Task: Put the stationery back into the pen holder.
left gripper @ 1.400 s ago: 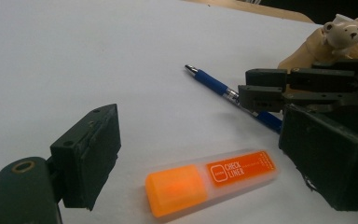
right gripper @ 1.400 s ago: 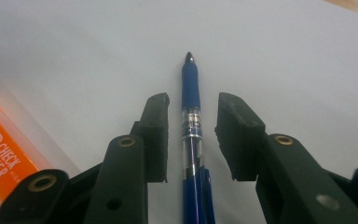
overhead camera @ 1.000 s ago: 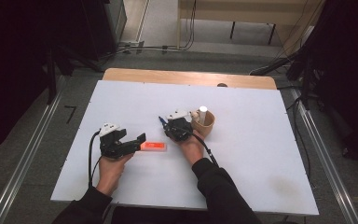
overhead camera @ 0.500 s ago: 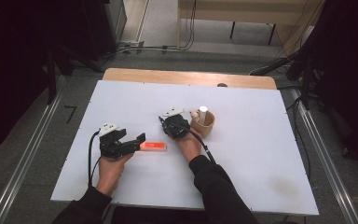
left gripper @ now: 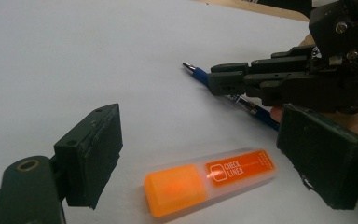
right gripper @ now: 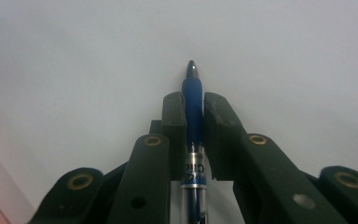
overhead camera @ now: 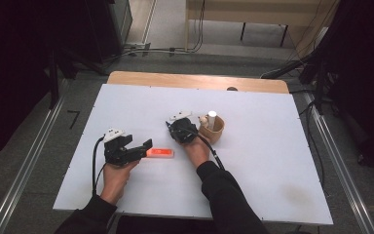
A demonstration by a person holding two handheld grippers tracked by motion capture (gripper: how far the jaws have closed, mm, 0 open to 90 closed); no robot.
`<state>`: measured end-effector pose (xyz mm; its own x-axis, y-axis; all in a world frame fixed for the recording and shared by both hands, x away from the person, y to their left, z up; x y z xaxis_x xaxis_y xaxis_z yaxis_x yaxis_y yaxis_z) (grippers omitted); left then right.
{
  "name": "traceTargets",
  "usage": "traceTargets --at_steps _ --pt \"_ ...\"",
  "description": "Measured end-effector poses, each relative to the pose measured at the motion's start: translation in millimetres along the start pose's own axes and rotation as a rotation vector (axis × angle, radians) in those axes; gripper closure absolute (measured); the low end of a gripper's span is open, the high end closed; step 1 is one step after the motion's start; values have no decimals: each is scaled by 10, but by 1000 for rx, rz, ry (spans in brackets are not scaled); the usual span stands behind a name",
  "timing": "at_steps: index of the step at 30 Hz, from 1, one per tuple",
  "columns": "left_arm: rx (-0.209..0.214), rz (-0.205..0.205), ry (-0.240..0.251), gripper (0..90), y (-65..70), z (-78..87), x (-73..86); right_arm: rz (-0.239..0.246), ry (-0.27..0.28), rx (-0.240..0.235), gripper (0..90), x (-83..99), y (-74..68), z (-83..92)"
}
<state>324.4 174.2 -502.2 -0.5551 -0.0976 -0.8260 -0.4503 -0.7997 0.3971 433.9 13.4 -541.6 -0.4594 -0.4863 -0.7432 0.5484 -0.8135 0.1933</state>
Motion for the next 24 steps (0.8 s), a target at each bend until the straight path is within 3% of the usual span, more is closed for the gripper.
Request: traceTargets --at_steps 9,24 --pt "4 2 2 149 -2 3 0 18 7 0 777 2 -8 22" --pt "23 -1 -4 155 43 -6 9 -28 73 -54 779 -28 100 304"
Point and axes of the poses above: each handheld gripper's, and its own axes: z roughly backward along the jaws, x roughly out of its underside, y roughly to its right, the point moved 5 cm from there along -z, roughly forward along the jaws, and after that the axes turned 12 degrees about x, right-handed, at the moved point
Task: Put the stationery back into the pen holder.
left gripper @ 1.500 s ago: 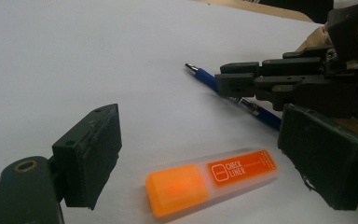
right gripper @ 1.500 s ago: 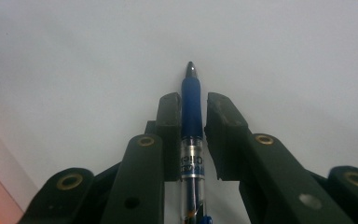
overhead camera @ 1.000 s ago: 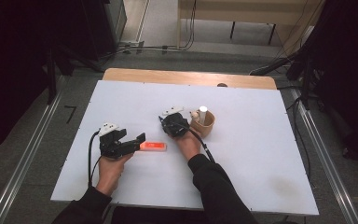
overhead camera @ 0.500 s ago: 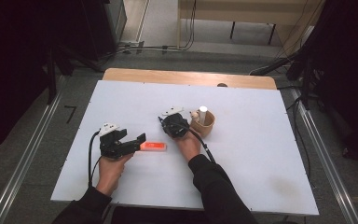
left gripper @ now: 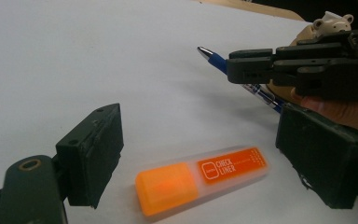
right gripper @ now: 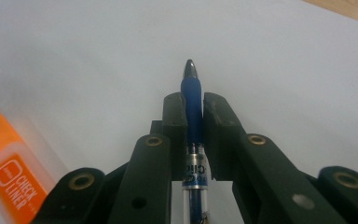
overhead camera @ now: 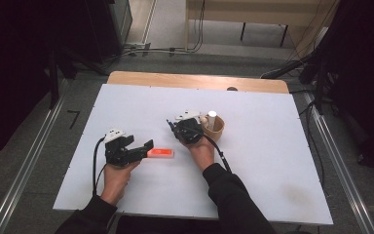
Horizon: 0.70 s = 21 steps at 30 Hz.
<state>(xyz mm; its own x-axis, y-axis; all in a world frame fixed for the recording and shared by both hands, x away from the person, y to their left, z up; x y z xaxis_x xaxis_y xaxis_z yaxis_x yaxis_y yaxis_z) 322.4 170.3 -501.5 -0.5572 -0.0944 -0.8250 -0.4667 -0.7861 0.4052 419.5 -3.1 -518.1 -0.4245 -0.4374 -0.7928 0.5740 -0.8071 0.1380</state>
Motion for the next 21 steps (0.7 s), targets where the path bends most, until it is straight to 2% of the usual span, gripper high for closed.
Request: traceTargets --at_steps 4,10,15,21 --pt "16 0 -6 155 35 -22 9 -17 14 -18 779 13 39 94" --pt "47 -14 -16 155 120 -53 20 -18 58 -58 778 -27 38 294" --pt "66 -14 -24 155 184 -80 35 -15 82 -68 778 -44 41 414" --pt "114 -18 -37 163 327 -157 59 -29 102 -78 778 0 89 531"
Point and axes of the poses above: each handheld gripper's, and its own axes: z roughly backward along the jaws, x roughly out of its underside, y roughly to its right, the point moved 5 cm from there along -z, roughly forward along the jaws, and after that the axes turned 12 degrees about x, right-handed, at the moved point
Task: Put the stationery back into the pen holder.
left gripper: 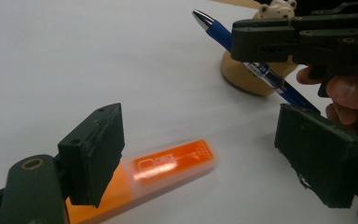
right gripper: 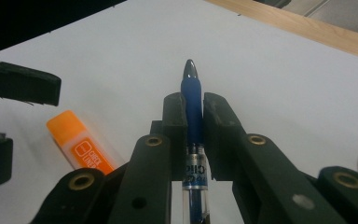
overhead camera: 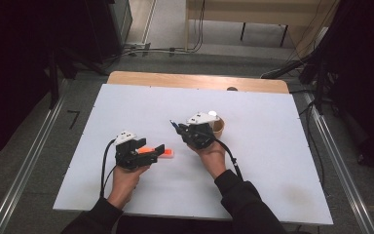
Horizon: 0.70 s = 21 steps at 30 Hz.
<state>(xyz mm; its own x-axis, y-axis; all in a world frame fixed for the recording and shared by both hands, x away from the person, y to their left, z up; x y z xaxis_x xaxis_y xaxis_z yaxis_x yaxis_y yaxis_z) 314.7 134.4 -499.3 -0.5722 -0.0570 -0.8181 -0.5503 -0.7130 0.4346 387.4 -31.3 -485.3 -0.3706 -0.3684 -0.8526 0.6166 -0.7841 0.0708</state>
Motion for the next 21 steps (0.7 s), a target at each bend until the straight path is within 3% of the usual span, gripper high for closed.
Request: traceTargets --at_steps 13,21 --pt "123 50 -20 186 294 -342 -8 -17 44 -25 778 17 57 247" --pt "138 46 -28 204 364 -474 -13 -31 54 -30 778 54 87 300"
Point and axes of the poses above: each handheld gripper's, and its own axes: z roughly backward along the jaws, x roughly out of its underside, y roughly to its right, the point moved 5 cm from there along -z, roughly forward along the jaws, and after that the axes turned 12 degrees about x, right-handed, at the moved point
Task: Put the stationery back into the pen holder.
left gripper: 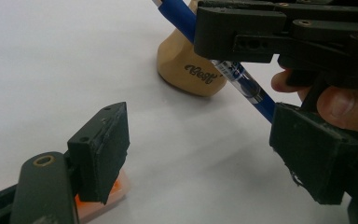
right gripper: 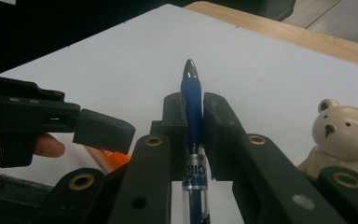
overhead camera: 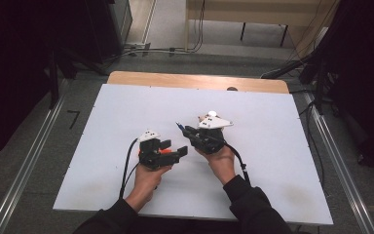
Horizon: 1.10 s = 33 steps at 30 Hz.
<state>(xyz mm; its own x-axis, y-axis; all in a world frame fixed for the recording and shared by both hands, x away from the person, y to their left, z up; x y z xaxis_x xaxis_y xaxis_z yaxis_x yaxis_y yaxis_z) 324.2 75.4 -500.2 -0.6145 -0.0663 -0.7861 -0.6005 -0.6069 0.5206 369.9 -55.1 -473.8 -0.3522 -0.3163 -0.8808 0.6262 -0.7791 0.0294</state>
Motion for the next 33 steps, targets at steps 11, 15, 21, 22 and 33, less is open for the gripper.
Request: traceTargets --at_steps 11,15,21,22,33 --pt "19 6 3 241 33 -113 -30 -6 16 -7 778 9 5 36" --pt "37 -2 0 296 62 -163 -28 -8 22 -8 778 12 7 43" --pt "57 3 9 357 73 -190 -40 -5 27 -14 778 21 -9 56" --pt "62 3 10 369 74 -194 -42 -7 27 -13 778 23 -9 58" --pt "96 6 11 460 94 -263 -54 -18 39 -26 778 36 -10 58"
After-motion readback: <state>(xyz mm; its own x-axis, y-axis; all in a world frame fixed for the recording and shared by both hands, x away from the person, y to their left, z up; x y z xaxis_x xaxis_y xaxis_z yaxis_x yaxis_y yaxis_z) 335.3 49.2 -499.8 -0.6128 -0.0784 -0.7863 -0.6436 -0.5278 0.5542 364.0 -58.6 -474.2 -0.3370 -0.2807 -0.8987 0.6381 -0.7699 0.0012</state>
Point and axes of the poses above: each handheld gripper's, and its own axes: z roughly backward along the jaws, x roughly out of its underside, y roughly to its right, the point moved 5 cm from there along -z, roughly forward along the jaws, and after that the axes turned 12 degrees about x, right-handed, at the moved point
